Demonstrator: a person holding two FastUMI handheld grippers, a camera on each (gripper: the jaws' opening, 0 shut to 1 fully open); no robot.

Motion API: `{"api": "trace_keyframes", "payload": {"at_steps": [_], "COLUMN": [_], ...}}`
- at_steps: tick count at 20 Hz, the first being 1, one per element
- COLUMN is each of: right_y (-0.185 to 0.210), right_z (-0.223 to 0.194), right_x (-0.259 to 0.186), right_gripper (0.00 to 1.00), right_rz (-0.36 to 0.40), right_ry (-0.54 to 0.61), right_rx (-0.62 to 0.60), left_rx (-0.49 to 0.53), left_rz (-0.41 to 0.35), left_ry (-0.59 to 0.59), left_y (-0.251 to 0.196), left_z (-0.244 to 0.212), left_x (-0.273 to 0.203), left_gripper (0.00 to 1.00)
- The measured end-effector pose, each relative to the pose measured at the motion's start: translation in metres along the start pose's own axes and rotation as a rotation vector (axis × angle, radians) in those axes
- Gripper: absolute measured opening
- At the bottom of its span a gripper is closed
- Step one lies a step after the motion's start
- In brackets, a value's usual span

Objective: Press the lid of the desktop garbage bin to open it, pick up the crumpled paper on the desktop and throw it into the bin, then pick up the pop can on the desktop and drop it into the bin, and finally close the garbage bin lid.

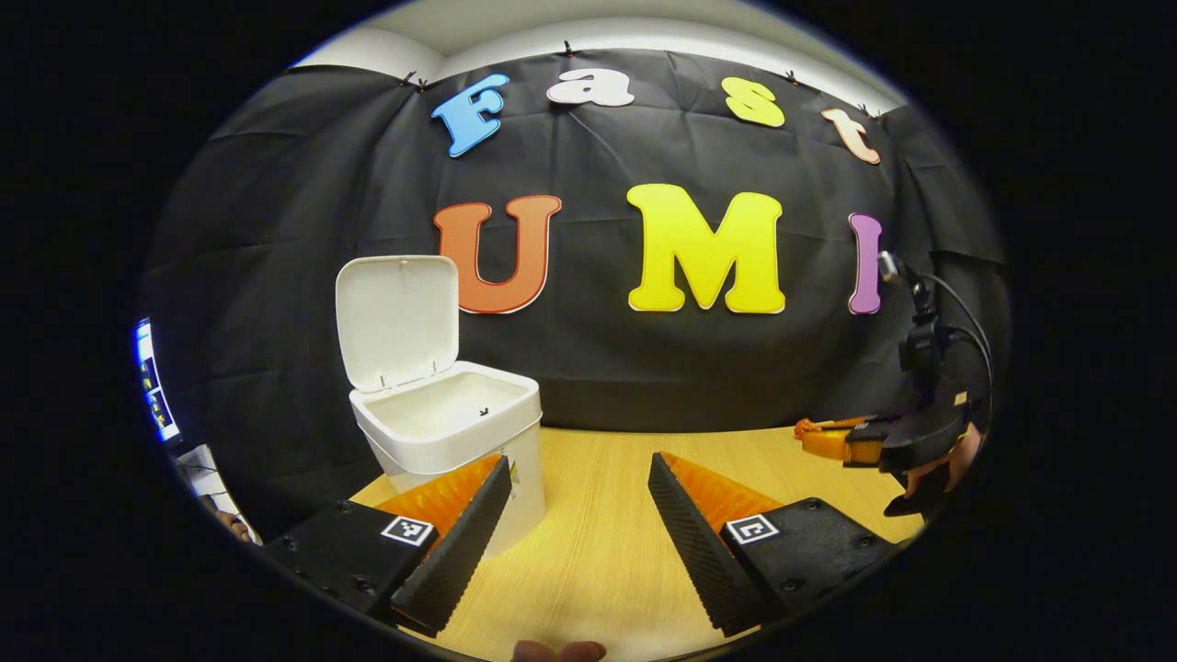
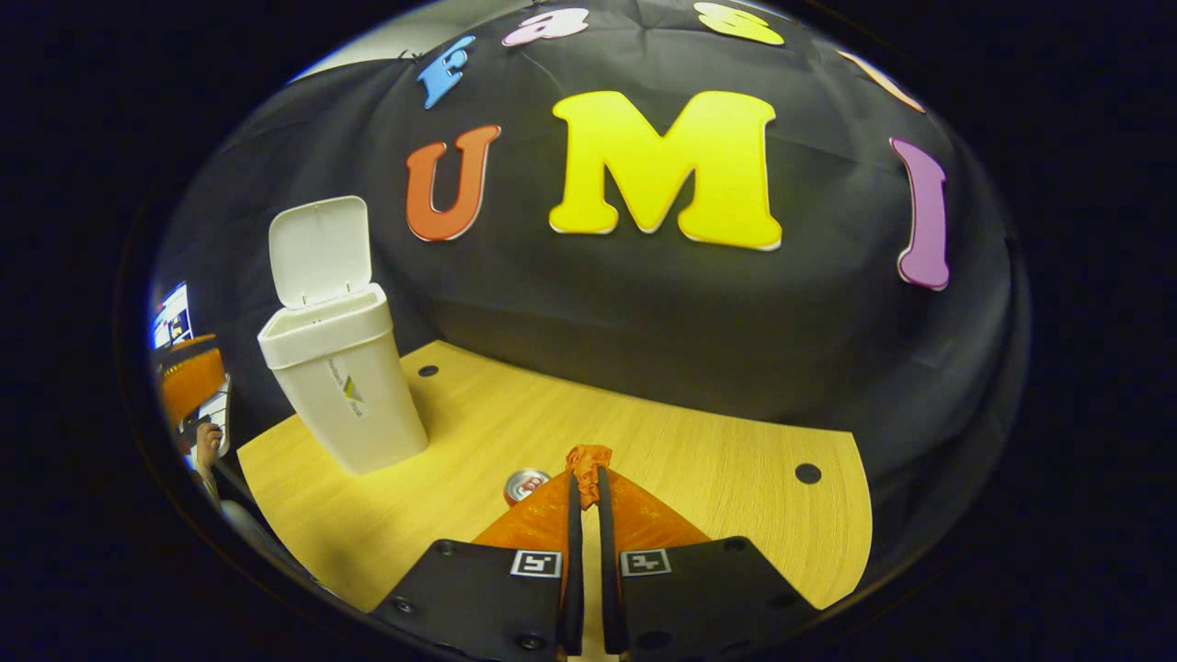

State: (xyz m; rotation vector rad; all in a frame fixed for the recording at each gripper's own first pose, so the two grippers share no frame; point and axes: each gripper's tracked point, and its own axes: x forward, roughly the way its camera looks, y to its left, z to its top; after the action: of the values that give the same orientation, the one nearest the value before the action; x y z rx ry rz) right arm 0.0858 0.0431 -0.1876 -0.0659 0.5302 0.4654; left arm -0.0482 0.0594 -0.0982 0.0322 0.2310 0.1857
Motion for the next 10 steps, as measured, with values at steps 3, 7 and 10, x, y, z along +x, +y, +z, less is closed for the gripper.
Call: {"api": "trace_keyframes", "payload": {"at_steps": [3, 7, 10], "right_y": [0.044, 0.104, 0.15], "right_z": [0.035, 0.07, 0.095], "right_x": [-0.002, 0.007, 0.019], "right_gripper": [0.08, 0.07, 0.08], "right_rz": [0.055, 0.139, 0.199], "right_ry": [-0.046, -0.095, -0.133], "right_rx": [-0.025, -0.058, -0.07], "left_rx": [-0.021, -0.042, -0.063], "left_rz": [0.009, 0.057, 0.112], "left_ry": [-0.008, -0.018, -0.012], "left_y": [0.018, 0.051, 0.081], "left_z": [0.001, 0.001, -0.005], "left_x": [-0.001, -0.01, -0.02], "left_gripper": [0.99, 0.99, 0.99]}}
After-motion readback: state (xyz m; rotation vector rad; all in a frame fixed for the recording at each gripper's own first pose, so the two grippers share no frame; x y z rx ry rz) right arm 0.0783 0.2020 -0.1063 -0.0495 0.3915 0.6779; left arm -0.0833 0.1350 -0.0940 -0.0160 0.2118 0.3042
